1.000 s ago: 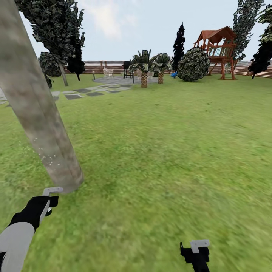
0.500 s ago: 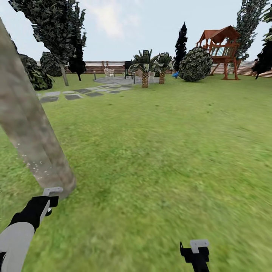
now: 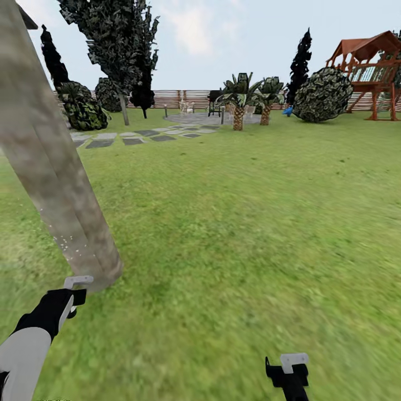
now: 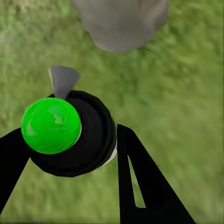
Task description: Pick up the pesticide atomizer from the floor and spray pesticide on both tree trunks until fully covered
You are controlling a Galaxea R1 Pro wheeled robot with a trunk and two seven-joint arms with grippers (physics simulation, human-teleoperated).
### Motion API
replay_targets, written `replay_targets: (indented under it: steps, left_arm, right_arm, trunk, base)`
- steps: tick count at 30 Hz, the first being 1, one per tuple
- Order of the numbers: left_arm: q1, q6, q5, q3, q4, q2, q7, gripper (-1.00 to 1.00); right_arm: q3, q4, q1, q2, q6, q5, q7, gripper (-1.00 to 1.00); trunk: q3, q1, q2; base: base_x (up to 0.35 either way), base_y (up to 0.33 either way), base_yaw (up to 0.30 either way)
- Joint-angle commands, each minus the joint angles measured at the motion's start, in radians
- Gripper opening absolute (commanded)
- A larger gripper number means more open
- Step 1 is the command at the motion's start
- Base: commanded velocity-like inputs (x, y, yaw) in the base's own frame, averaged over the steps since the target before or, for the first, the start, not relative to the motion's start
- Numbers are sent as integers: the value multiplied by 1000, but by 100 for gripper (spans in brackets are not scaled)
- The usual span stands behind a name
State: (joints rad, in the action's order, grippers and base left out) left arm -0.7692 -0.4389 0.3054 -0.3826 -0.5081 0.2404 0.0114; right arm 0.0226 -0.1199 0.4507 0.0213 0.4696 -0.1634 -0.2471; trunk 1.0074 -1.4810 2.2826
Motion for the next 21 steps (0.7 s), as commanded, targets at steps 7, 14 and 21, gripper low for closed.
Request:
replay_targets:
  steps: [7, 14, 21]
  left_arm:
    - [-1, -4, 1, -2, -1, -1, 1, -100]
    - [-1, -4, 1, -4, -2, 0, 1, -100]
    - [-1, -4, 1, -4, -3, 0, 2, -100]
  right_arm:
    - [2, 0, 0, 0, 0, -10, -8, 100]
    - [2, 0, 0, 0, 0, -10, -8, 100]
    - [3, 1, 0, 0, 0, -10, -9, 100]
  trunk:
    - [1, 0, 0]
    - [1, 0, 0]
    - [1, 0, 0]
  base:
    - [180, -222, 210]
    - [167, -231, 10]
    - [154, -237, 49]
